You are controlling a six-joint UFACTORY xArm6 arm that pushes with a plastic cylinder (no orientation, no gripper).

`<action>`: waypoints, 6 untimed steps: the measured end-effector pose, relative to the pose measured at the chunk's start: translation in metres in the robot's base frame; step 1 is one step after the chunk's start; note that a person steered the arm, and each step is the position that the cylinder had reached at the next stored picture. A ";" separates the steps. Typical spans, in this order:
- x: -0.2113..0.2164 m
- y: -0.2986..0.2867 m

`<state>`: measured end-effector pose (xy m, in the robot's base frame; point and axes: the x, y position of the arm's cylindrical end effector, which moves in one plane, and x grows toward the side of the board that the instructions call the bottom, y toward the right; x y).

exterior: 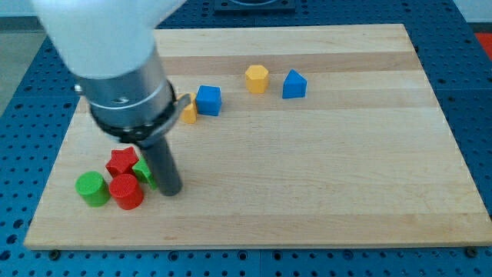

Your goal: Point your arm at the yellow hexagon

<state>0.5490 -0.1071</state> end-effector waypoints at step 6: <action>-0.164 0.101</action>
